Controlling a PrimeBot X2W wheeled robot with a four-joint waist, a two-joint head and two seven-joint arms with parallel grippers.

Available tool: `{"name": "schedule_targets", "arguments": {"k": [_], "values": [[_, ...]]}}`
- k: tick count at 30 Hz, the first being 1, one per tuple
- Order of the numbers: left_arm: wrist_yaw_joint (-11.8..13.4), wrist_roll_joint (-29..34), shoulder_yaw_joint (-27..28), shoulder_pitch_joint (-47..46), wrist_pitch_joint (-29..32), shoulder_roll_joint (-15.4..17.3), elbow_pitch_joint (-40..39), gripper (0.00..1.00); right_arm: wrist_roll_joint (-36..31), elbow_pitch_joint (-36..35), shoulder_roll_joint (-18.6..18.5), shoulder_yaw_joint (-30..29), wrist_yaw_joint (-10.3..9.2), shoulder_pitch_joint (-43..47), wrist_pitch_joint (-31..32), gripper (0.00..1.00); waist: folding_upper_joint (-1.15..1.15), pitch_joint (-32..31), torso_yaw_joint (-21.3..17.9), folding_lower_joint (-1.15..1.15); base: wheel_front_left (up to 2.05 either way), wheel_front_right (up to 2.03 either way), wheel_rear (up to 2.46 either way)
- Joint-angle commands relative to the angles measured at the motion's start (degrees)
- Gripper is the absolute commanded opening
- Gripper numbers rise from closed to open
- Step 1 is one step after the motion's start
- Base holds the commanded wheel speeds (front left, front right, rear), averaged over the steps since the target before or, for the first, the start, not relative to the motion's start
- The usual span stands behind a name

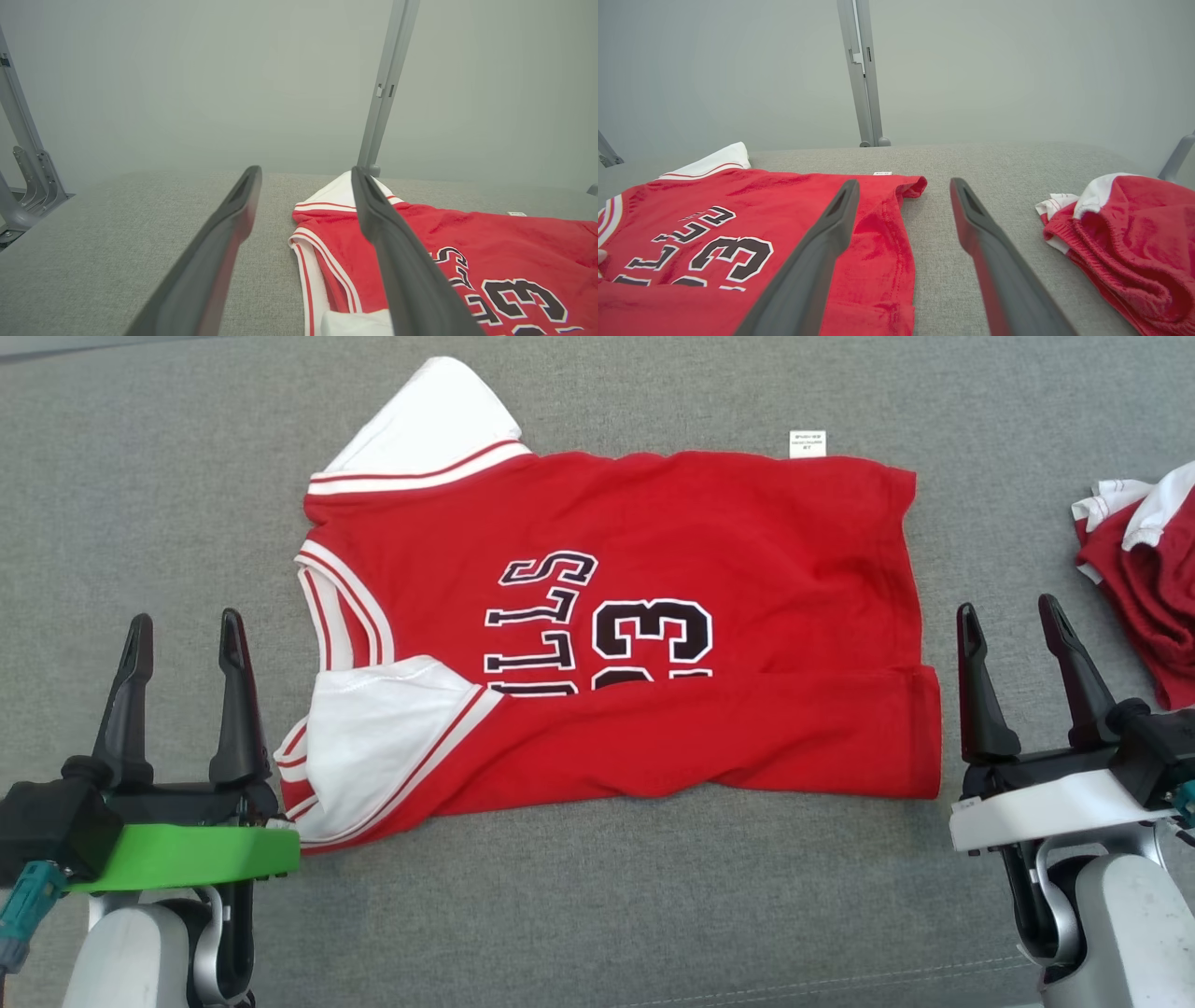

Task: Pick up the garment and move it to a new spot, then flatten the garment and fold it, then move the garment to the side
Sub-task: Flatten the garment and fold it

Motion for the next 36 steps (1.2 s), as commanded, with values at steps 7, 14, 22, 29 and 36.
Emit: {"name": "schedule_targets", "arguments": {"k": [7, 14, 22, 29, 36], "values": [[0.54, 4.80, 0.13, 2.48, -0.90, 1.29, -0.84, 1.00, -1.72, 0.56, 0.06, 0.43, -0.02, 1.83, -2.11, 1.00, 0.00, -3.43, 0.20, 0.00, 0.00, 0.00, 0.00], [0.36, 5.36, -0.20, 4.25, -0.88, 1.43, 0.14, 1.00, -0.98, 2.64, 0.10, 0.58, -0.02, 2.02, -2.58, 1.00, 0.00, -4.22, 0.44, 0.00, 0.00, 0.00, 0.00], [-0.51, 5.22, -2.12, 5.49, 0.54, 1.56, 1.86, 1.00, 0.18, 4.98, 0.03, 0.55, -0.02, 2.87, -2.26, 1.00, 0.00, -4.96, 0.85, 0.00, 0.00, 0.00, 0.00], [-1.36, 2.87, -4.57, 10.14, 1.66, -0.32, 6.11, 1.00, 1.71, 10.46, 1.52, 1.24, -0.02, 6.38, -1.63, 1.00, 0.00, -3.89, 1.36, 0.00, 0.00, 0.00, 0.00], [-2.47, 0.06, -5.28, 8.94, 1.62, -1.27, 12.70, 1.00, 4.07, 16.59, 2.29, 2.56, -0.02, 4.98, -2.09, 1.00, 0.00, -1.89, 1.96, 0.00, 0.00, 0.00, 0.00]]}}
